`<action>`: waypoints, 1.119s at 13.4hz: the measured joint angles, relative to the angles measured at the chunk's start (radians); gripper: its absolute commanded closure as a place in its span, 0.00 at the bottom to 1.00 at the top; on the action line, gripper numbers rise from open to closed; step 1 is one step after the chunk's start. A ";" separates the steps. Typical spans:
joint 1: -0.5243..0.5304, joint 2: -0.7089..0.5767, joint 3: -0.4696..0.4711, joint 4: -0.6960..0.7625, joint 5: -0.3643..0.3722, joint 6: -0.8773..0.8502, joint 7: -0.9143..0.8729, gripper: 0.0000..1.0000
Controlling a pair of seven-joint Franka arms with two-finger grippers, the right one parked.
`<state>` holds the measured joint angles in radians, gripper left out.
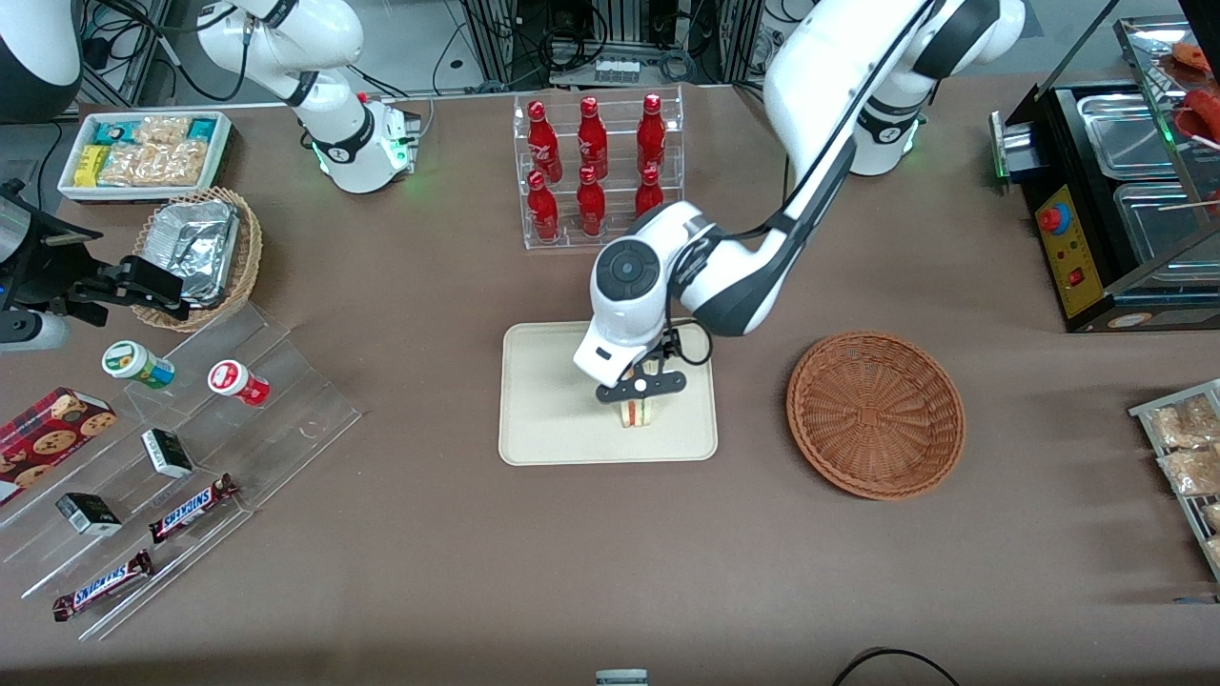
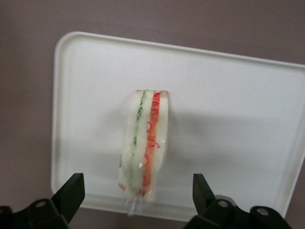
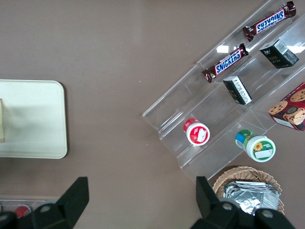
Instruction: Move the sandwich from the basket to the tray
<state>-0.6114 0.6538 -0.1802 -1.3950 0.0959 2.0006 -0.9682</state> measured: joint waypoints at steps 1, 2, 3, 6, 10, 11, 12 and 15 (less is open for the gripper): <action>0.006 -0.033 0.001 0.001 0.000 -0.037 -0.005 0.00; 0.012 -0.066 0.002 0.002 0.000 -0.074 -0.021 0.00; 0.015 -0.098 0.002 0.002 0.000 -0.110 -0.046 0.00; 0.042 -0.180 0.006 0.002 0.000 -0.213 -0.082 0.00; 0.125 -0.278 0.008 0.003 -0.032 -0.343 -0.078 0.00; 0.147 -0.303 0.009 0.003 -0.035 -0.376 -0.063 0.00; 0.170 -0.328 0.009 0.002 -0.039 -0.411 -0.037 0.00; 0.255 -0.396 0.012 0.002 -0.057 -0.514 0.086 0.00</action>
<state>-0.3566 0.2578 -0.1684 -1.3928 0.0387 1.4870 -0.8825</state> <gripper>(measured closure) 0.000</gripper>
